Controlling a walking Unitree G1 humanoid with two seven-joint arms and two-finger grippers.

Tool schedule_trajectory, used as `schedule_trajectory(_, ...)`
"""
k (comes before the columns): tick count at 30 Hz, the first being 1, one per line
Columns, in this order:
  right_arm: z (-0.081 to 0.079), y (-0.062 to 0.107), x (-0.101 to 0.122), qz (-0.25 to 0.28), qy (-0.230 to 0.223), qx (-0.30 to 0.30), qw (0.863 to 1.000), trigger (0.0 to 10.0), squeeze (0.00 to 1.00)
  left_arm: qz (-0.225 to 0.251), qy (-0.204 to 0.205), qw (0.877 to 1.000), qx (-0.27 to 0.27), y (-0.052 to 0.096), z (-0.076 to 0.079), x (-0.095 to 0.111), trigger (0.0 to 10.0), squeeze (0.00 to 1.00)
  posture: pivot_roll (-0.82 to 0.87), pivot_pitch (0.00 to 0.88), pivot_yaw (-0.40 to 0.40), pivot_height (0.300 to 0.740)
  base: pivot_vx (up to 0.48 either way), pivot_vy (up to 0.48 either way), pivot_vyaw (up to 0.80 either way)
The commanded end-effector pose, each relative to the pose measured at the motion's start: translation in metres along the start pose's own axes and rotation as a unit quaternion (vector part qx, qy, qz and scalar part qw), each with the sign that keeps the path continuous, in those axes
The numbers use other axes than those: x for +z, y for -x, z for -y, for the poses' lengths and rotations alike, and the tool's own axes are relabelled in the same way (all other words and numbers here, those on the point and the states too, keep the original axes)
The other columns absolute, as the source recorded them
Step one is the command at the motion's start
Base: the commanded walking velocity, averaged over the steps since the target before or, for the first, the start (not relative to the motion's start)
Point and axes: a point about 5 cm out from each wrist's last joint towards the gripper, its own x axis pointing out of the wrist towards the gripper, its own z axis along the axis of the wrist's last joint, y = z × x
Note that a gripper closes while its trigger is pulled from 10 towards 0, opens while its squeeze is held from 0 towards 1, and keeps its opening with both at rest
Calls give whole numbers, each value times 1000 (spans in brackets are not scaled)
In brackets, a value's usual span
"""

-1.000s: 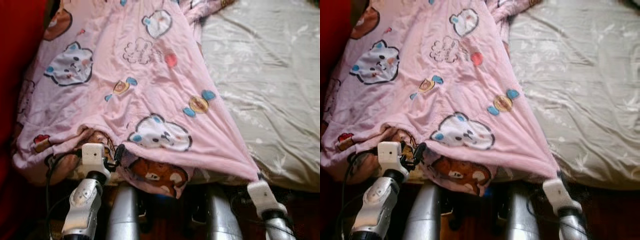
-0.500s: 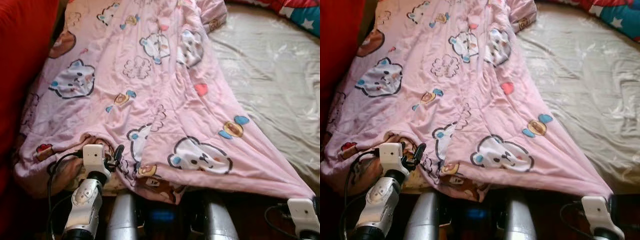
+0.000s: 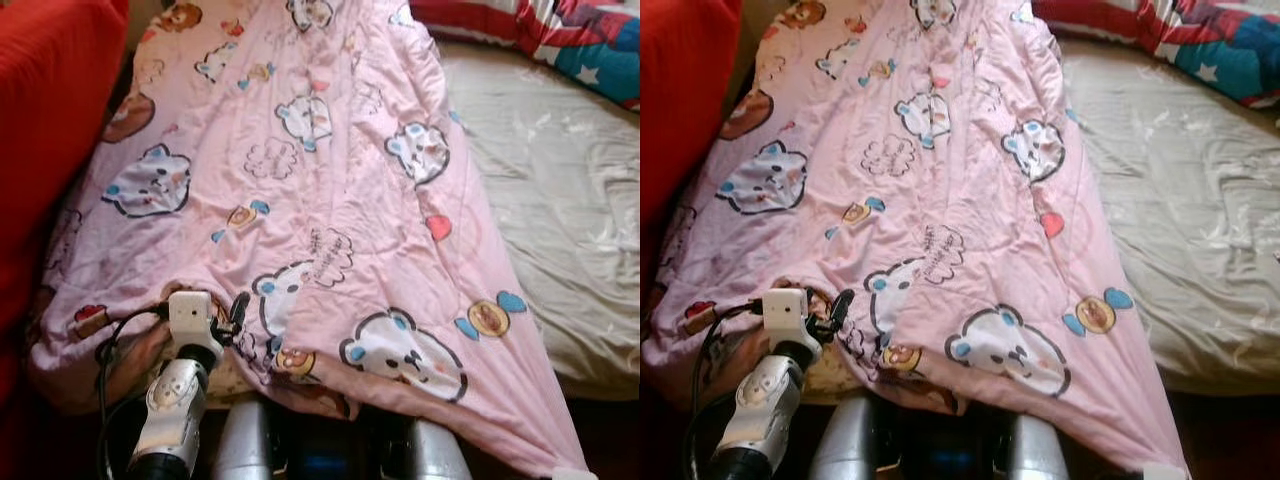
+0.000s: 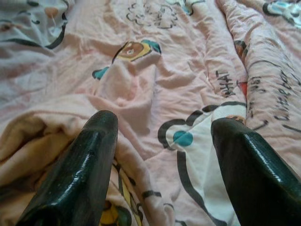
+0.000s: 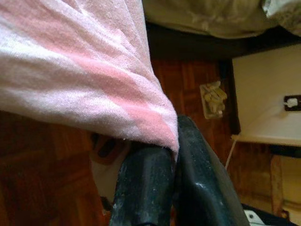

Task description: Clean up the room

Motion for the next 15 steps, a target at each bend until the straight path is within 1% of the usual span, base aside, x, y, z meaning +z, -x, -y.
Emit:
schedule_trajectory(1, 20, -1, -27, -56, 8, -32, 998, 10000, 0, -14, 0, 1000, 3, 4, -1, -8, 10000, 0, 46, 209, -8, 622, 0, 0, 0)
schedule_trajectory(3, 33, -6, -28, -65, 2, -52, 997, 10000, 0, -15, 1, 1000, 2, 4, -1, -9, 10000, 0, 42, 211, -7, 622, 0, 0, 0)
schedule_trajectory(6, 40, -10, -29, -69, -8, -56, 996, 10000, 0, -16, 2, 1000, 1, 5, 0, -9, 10000, 0, 42, 211, -6, 622, 0, 0, 0)
schedule_trajectory(7, 43, -15, -22, -44, -8, -53, 998, 10000, 0, -16, 2, 1000, 0, 4, 1, -10, 10000, 0, 44, 215, -1, 622, 0, 0, 0)
schedule_trajectory(8, 43, -15, -22, -44, -8, -53, 998, 10000, 0, -16, 2, 1000, 0, 4, 1, -10, 10000, 0, 44, 215, -1, 622, 0, 0, 0)
schedule_trajectory(9, 44, -21, -9, -3, 0, -43, 999, 10000, 0, -16, 2, 1000, -2, 4, 3, -10, 10000, 0, 42, 221, 1, 622, 0, 0, 0)
schedule_trajectory(10, 45, -24, 1, 23, 7, -36, 999, 10000, 0, -15, 3, 1000, -3, 4, 5, -10, 10000, 0, 42, 221, 2, 622, 0, 0, 0)
schedule_trajectory(11, 46, -27, 8, 38, 12, -36, 999, 10000, 0, -16, 2, 1000, -5, 4, 5, -10, 10000, 0, 42, 222, 2, 622, 0, 0, 0)
schedule_trajectory(14, 51, -34, 22, 61, 20, -45, 997, 10000, 0, -17, 1, 1000, -6, 5, 5, -11, 10000, 0, 41, 226, 4, 622, 0, 0, 0)
schedule_trajectory(15, 56, -38, 27, 60, 34, -56, 996, 10000, 0, -18, 0, 1000, -7, 6, 5, -12, 10000, 0, 48, 232, 3, 622, 0, 0, 0)
